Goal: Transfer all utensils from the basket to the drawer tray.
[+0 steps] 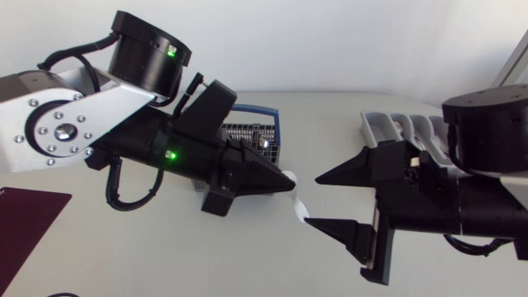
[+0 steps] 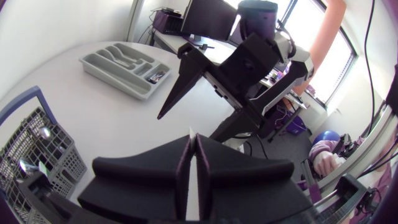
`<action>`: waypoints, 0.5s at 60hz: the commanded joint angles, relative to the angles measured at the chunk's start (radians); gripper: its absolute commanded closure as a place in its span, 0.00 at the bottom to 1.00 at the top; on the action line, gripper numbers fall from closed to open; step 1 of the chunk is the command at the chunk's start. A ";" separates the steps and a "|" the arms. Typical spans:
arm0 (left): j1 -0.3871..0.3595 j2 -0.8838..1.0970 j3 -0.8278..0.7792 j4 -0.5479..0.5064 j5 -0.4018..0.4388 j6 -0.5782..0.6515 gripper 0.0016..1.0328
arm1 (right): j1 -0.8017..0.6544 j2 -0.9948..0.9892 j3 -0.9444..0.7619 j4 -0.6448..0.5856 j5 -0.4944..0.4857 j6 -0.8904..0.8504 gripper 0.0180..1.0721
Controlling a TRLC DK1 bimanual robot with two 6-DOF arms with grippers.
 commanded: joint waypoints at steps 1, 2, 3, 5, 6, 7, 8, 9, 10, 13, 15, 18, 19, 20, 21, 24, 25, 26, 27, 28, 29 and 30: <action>-0.016 0.019 -0.020 -0.004 0.018 0.026 0.96 | 0.015 0.012 0.038 -0.003 -0.027 0.035 0.37; -0.017 0.019 -0.020 -0.004 0.018 0.026 0.96 | 0.020 0.015 0.038 -0.003 -0.030 0.036 0.39; -0.017 0.019 -0.020 -0.004 0.018 0.026 0.96 | 0.023 0.015 0.038 -0.003 -0.030 0.036 0.41; -0.022 0.019 -0.020 -0.004 0.018 0.028 0.96 | 0.035 0.018 0.039 0.000 -0.030 0.044 0.44; -0.022 0.019 -0.020 -0.004 0.018 0.028 0.96 | 0.041 0.019 0.039 0.000 -0.030 0.045 0.46; -0.022 0.019 -0.020 -0.004 0.018 0.028 0.96 | 0.046 0.021 0.039 0.000 -0.030 0.045 0.47; -0.024 0.019 -0.020 -0.004 0.018 0.028 0.96 | 0.052 0.022 0.039 0.002 -0.030 0.047 0.49; -0.024 0.019 -0.020 -0.004 0.018 0.028 0.96 | 0.058 0.022 0.038 0.003 -0.030 0.049 0.51; -0.024 0.019 -0.020 -0.003 0.018 0.028 0.96 | 0.061 0.024 0.038 0.005 -0.030 0.049 0.53; -0.025 0.019 -0.019 -0.003 0.018 0.028 0.96 | 0.071 0.025 0.036 0.005 -0.032 0.052 0.57; -0.027 0.019 -0.020 -0.003 0.018 0.028 0.96 | 0.077 0.027 0.036 0.007 -0.035 0.056 0.60; -0.028 0.019 -0.022 -0.004 0.018 0.028 0.96 | 0.078 0.031 0.035 0.014 -0.036 0.062 0.67; -0.028 0.019 -0.022 -0.003 0.018 0.028 0.96 | 0.078 0.031 0.033 0.014 -0.036 0.064 0.69; -0.028 0.019 -0.023 -0.003 0.018 0.029 0.96 | 0.078 0.031 0.035 0.014 -0.036 0.064 0.71; -0.030 0.019 -0.023 -0.003 0.018 0.028 0.96 | 0.080 0.031 0.035 0.014 -0.036 0.064 0.73; -0.030 0.018 -0.025 -0.003 0.018 0.028 0.96 | 0.084 0.033 0.035 0.016 -0.036 0.069 0.77; -0.030 0.018 -0.025 -0.003 0.018 0.029 0.96 | 0.086 0.035 0.035 0.017 -0.035 0.070 0.78; -0.030 0.016 -0.025 -0.003 0.018 0.028 0.96 | 0.086 0.036 0.035 0.017 -0.035 0.070 0.79; -0.030 0.016 -0.025 -0.003 0.018 0.028 0.96 | 0.086 0.039 0.035 0.016 -0.036 0.070 0.80; -0.030 0.015 -0.025 -0.003 0.018 0.028 0.96 | 0.086 0.042 0.035 0.016 -0.036 0.070 0.81; -0.030 0.015 -0.025 -0.003 0.018 0.028 0.96 | 0.086 0.044 0.035 0.016 -0.036 0.070 0.81; -0.030 0.015 -0.025 -0.003 0.018 0.028 0.96 | 0.086 0.045 0.036 0.017 -0.036 0.072 0.82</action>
